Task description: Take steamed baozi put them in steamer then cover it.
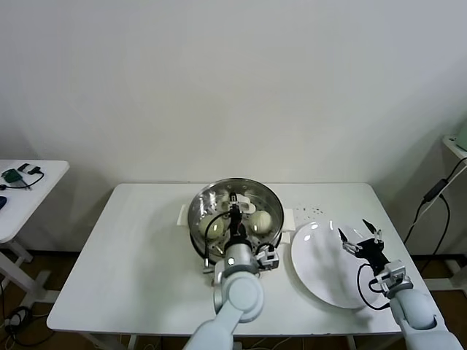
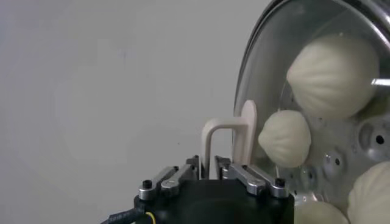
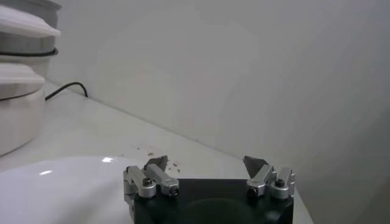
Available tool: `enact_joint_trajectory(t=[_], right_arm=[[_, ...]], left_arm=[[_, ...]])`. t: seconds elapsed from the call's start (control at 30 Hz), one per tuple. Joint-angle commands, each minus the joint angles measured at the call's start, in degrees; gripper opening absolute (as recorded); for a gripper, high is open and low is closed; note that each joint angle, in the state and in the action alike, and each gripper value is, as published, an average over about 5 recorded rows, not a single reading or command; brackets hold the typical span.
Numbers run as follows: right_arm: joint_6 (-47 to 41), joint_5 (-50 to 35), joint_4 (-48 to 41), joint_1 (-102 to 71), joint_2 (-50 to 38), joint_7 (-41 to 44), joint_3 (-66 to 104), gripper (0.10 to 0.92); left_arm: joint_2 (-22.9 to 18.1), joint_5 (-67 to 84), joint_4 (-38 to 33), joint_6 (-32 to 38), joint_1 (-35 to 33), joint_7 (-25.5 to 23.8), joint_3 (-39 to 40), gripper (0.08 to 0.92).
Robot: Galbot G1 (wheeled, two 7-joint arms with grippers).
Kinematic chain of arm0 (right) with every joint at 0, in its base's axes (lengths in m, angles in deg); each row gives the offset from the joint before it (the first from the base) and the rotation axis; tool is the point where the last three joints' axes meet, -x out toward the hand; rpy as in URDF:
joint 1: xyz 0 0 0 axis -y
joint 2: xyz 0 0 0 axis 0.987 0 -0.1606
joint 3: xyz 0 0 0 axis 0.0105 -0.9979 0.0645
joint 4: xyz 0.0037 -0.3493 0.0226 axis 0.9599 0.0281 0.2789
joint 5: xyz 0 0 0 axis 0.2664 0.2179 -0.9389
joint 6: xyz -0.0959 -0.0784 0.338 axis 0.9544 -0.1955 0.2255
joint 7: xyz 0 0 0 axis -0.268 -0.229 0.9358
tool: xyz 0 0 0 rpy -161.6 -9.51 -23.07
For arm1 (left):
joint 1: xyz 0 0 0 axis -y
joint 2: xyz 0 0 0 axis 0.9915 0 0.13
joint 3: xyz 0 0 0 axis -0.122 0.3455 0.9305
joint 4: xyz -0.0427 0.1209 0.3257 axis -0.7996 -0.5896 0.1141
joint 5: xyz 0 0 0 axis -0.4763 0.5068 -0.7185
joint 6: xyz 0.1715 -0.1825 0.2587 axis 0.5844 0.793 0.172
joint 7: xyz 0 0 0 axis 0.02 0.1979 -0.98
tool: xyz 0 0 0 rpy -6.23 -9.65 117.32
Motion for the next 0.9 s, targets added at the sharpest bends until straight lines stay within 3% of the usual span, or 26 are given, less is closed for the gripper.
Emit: enact_joint_trajectory(t=[0.03,0.43,0.6,0.7,0.9], right_arm=[[-3.14,0.84,1.07,-0.02,-0.14,-0.69,0.13,0.823],[-7.89,-0.63,2.90,0.09,-0.18,-1.43,0.55,0.823],[-8.24,-0.99,3.52,0.24,-0.21,-2.10,0.69,0.823],[-7.88,-1.05,4.19,-0.11,-0.24,-2.11,0.83,0.823],[-6.95,-1.11,6.01,-1.61,-0.11,-2.06,1.13,0.823]], left_arm=[[4.07,3.55,-9.22,-1.42,-1.71,-2.36,1.50,0.322],[11.32,10.07,-21.59,-0.92,-9.07,-3.30,-0.20,0.668],[14.96,17.48,-25.48,-0.59,-12.02,-1.22,-1.72,0.790],[16.71,22.10,-27.87,2.11,-14.05,4.07,-5.45,0.818],[20.14,46.82,-28.91,14.06,-19.35,21.29,-19.70,0.822]])
